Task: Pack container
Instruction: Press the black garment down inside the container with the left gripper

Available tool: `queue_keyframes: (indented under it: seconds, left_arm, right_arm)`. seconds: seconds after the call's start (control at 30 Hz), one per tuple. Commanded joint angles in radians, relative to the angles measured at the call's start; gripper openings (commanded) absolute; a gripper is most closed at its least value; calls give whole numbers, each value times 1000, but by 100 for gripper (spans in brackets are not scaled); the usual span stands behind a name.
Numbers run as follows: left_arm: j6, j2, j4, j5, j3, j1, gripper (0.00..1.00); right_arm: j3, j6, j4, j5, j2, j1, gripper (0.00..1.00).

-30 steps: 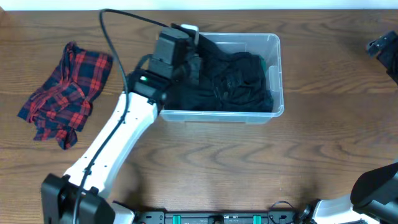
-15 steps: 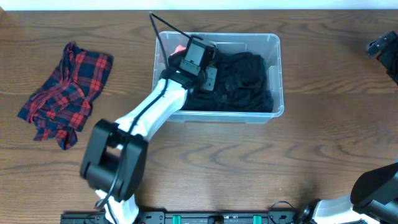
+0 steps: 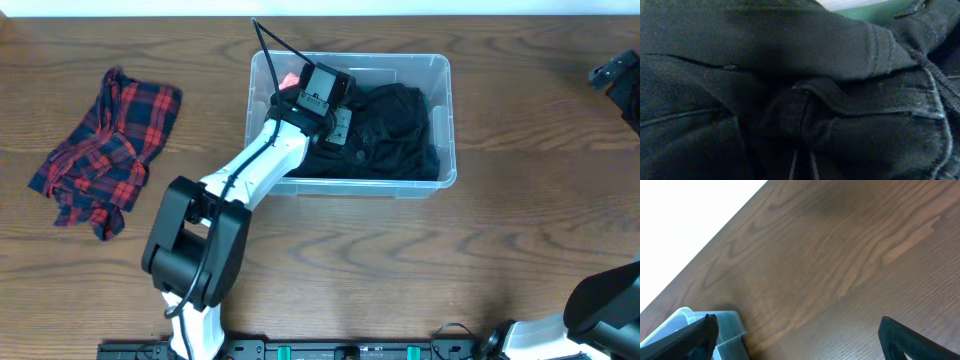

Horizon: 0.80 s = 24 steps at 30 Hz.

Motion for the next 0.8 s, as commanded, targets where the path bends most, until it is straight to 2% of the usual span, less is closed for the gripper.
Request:
queue_keyframes:
  seconds: [0.0, 0.33, 0.67, 0.77]
  left_arm:
    - [10, -20, -72, -11, -38, -13, 10]
    - [14, -316, -102, -185, -38, -5, 10]
    - [16, -293, -158, -195, -50, 5, 10]
    - [-20, -259, -187, -195, -50, 6, 10]
  right_arm:
    - [14, 13, -2, -1, 0, -3, 99]
    - [14, 13, -2, -1, 0, -3, 99]
    - [14, 13, -2, -1, 0, -3, 99]
    - [14, 13, -2, -1, 0, -3, 99]
